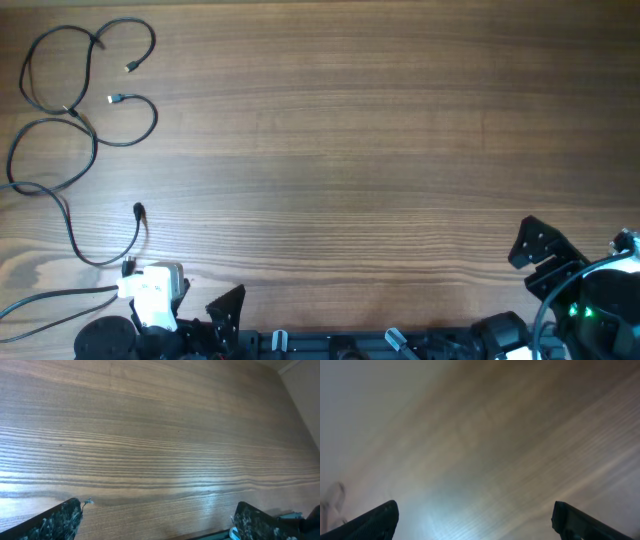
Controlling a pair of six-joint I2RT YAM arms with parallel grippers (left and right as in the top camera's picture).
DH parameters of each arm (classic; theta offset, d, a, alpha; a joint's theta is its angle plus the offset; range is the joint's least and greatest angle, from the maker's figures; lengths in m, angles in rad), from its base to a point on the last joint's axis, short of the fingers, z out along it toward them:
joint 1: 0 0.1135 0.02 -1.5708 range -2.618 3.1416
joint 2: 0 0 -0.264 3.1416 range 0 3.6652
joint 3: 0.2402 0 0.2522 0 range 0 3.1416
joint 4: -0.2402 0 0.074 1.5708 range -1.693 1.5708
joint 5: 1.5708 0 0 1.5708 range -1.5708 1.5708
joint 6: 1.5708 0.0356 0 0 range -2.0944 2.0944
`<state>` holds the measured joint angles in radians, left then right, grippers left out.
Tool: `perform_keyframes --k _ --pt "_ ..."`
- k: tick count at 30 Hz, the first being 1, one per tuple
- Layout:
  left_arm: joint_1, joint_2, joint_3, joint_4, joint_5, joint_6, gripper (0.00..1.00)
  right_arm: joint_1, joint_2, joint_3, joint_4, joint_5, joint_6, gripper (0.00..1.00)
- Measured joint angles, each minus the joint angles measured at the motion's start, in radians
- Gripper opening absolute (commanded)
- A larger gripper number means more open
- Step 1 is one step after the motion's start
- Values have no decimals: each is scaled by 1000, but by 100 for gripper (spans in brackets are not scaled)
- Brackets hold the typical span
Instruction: Untangle cables
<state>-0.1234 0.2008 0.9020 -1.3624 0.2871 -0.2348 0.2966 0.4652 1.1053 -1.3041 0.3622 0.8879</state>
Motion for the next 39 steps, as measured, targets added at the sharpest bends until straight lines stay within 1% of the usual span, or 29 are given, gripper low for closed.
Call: perform_keyframes --k 2,4,7,10,12,16,21,25,28,32,36,39 --pt "0 0 0 0 0 0 100 -58 -47 -82 146 -27 -87 100" --pt "0 0 -1 0 0 -3 100 -109 -102 -188 343 -93 -227 100" --pt "0 0 -1 0 0 -3 100 -168 -190 -340 580 -234 -453 100" --pt "0 0 -2 0 0 -3 100 -186 -260 -466 719 -330 -588 100" --pt "0 0 -2 0 0 -3 100 -187 -298 -547 791 -371 -640 100" --pt "0 0 -2 0 0 -3 100 -204 -368 -679 896 -418 -692 100" --pt "0 0 -2 0 0 -3 100 -230 -417 -815 1066 -445 -711 100" --pt "0 0 -2 0 0 -3 100 -237 -440 -902 1157 -452 -711 100" --pt "0 0 -2 0 0 -3 100 -241 -445 -949 1239 -452 -711 100" --pt "0 0 -2 0 0 -3 100 -241 -446 -1000 1289 -452 -712 100" --pt "0 0 -2 0 0 -3 100 -241 -447 -1072 1435 -451 -715 100" --pt "0 0 -2 0 0 -3 100 -241 -448 -1093 1442 -451 -718 100"
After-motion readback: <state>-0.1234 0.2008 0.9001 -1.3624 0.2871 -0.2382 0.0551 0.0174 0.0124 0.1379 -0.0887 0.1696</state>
